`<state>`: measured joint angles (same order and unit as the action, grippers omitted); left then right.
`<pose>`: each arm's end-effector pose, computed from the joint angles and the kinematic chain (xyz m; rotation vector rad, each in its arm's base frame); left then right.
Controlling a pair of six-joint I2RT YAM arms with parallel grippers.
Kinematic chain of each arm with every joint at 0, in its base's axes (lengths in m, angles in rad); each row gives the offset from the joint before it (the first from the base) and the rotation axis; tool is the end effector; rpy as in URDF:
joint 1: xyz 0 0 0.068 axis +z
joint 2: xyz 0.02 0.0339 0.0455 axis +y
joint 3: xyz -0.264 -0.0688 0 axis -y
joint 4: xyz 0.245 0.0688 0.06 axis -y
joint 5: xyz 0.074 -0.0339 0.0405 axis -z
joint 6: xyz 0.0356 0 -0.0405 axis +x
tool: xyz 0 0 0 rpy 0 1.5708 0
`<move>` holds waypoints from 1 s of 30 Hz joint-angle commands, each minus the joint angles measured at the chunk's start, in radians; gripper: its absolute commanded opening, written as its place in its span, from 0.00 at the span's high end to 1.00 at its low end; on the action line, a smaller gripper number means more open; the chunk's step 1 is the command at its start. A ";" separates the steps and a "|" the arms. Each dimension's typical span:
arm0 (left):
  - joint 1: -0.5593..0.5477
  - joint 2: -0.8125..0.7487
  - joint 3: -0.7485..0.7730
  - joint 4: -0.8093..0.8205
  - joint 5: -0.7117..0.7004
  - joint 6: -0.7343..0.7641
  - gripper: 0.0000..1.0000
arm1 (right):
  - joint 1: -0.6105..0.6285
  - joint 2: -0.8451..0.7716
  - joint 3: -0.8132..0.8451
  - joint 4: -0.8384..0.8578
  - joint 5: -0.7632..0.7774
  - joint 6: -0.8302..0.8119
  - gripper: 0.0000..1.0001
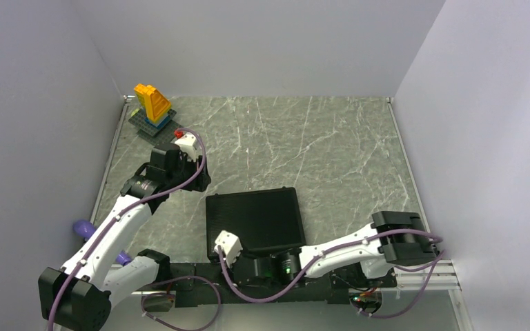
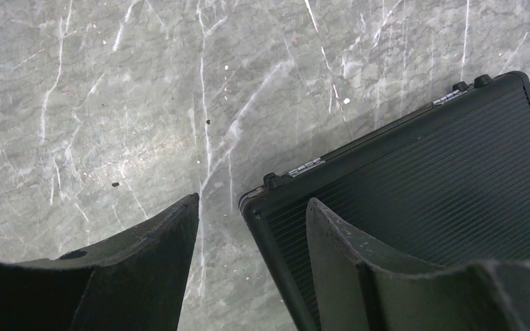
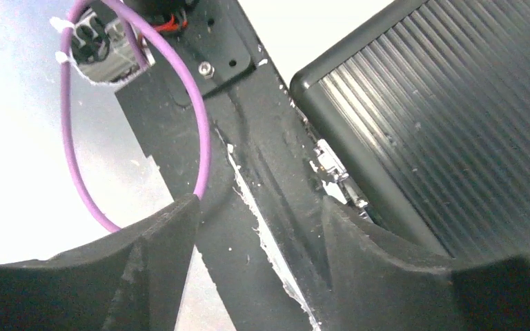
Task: Pack up texas hold em set
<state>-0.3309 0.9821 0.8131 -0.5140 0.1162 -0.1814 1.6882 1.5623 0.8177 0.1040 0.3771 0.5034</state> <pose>0.1971 -0.0721 0.2820 0.2331 2.2681 -0.4028 -0.0250 0.3237 0.1916 -1.0889 2.0077 0.8162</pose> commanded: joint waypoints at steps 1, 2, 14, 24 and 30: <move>0.004 -0.002 0.034 0.013 0.008 -0.006 0.37 | -0.044 -0.093 0.061 -0.093 0.075 0.053 0.40; 0.004 -0.003 0.034 0.014 0.007 -0.007 0.37 | -0.066 -0.100 0.071 -0.134 0.067 0.070 0.47; 0.024 -0.015 0.032 0.012 -0.001 -0.009 0.37 | -0.263 -0.025 0.210 -0.195 -0.106 0.049 0.71; 0.026 -0.026 0.029 0.014 0.008 -0.012 0.37 | -0.287 0.155 0.177 -0.168 -0.224 0.139 0.73; 0.027 -0.029 0.029 0.015 0.010 -0.013 0.37 | -0.296 0.096 0.217 -0.215 -0.196 0.107 0.71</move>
<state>-0.3107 0.9760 0.8131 -0.5144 0.1162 -0.1814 1.4006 1.6825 1.0164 -0.0246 0.1806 0.6220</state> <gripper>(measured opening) 0.628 0.278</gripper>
